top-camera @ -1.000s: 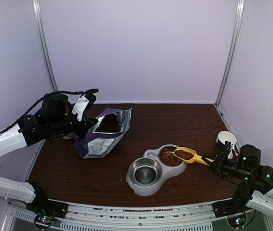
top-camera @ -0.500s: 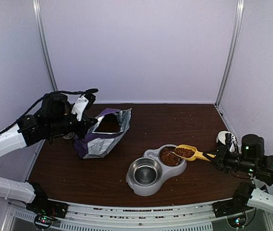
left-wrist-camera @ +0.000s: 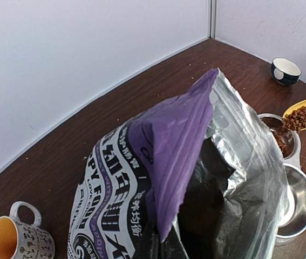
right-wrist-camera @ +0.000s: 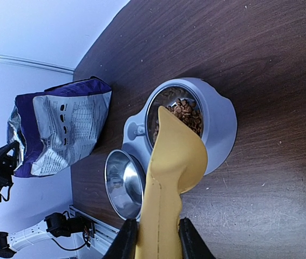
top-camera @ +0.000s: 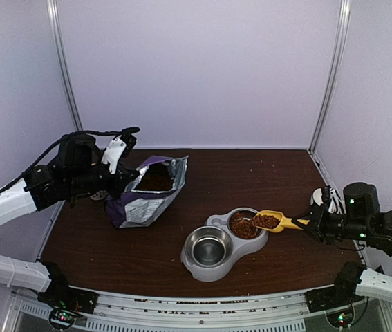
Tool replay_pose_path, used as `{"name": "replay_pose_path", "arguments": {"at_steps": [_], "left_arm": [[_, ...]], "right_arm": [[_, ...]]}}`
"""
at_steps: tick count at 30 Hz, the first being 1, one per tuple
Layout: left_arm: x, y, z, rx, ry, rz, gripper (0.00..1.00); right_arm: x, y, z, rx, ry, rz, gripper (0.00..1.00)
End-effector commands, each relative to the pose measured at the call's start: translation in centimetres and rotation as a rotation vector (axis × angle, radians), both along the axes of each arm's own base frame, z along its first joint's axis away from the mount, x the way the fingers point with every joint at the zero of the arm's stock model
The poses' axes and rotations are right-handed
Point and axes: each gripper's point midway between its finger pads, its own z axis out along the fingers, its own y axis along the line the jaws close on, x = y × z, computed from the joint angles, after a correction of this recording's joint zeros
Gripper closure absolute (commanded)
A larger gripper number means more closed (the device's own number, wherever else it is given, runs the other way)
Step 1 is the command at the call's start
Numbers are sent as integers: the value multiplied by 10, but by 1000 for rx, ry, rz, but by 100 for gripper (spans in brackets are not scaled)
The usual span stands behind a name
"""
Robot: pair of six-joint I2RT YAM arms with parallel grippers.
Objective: Serve the pet food
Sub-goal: Place the pet food in the pet food bowl.
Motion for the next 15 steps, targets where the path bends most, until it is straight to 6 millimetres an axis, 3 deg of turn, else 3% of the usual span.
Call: {"name": "replay_pose_path", "arguments": {"at_steps": [1, 15], "left_arm": [[2, 4, 9, -14, -24, 15, 100], [1, 3, 9, -17, -23, 13, 100]], "right_arm": [[4, 2, 19, -10, -46, 19, 100], [8, 8, 25, -69, -46, 70, 100]]}}
